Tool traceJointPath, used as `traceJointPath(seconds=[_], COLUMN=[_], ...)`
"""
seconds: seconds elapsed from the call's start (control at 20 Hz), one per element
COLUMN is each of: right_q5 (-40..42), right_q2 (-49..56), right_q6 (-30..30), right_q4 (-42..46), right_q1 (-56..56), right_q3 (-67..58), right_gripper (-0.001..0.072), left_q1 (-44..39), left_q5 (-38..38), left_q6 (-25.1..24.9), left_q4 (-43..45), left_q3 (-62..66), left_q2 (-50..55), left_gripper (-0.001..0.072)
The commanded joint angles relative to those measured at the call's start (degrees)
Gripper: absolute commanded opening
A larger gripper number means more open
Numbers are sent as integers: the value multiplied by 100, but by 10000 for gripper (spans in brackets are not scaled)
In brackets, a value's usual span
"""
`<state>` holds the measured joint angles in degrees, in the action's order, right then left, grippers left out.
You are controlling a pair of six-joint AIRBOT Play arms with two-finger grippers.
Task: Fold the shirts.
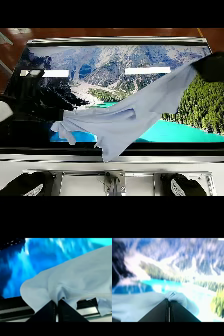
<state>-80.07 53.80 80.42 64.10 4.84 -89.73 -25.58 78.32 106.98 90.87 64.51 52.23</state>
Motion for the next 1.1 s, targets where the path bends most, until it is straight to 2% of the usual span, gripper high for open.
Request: traceJointPath(seconds=[0.0,0.15,0.25,0.35,0.4,0.45,0.5,0.55,0.7,0.85,0.95,1.05], right_q5=[166,1346,1602,1698,1733,1764,1781,1755,1440,1060,800,577], right_q2=[715,1504,2057,2514,2638,2704,2704,2697,2629,2599,2597,2597], right_q6=[101,260,459,457,457,455,439,402,85,72,76,76], right_q4=[221,-177,-748,-1344,-1521,-1591,-1565,-1554,-1493,-905,-343,61], right_q1=[4,4,4,4,4,4,4,17,236,503,605,616], right_q3=[837,1311,1344,1344,1342,1342,1342,1322,1259,1259,1259,1259], right_gripper=[51,51,51,52,52,52,52,52,52,52,52,52], left_q1=[210,282,282,319,402,560,811,1099,1963,2317,2232,2199], left_q5=[-1641,-2726,-3268,-3388,-3311,-3130,-2872,-2518,-1298,-289,-13,-214], left_q6=[579,627,627,614,621,616,608,507,-240,-1027,-1091,-1060], left_q4=[44,-74,-173,-197,-199,-195,-195,-195,-302,-1143,-1248,-1248], left_q3=[-1036,-1209,-1202,-1150,-1084,-960,-782,-544,262,321,-94,-702], left_q2=[190,737,1174,1545,1672,1731,1720,1687,1469,1274,1252,1255], left_gripper=[39,39,39,57,203,479,648,662,663,663,663,663])
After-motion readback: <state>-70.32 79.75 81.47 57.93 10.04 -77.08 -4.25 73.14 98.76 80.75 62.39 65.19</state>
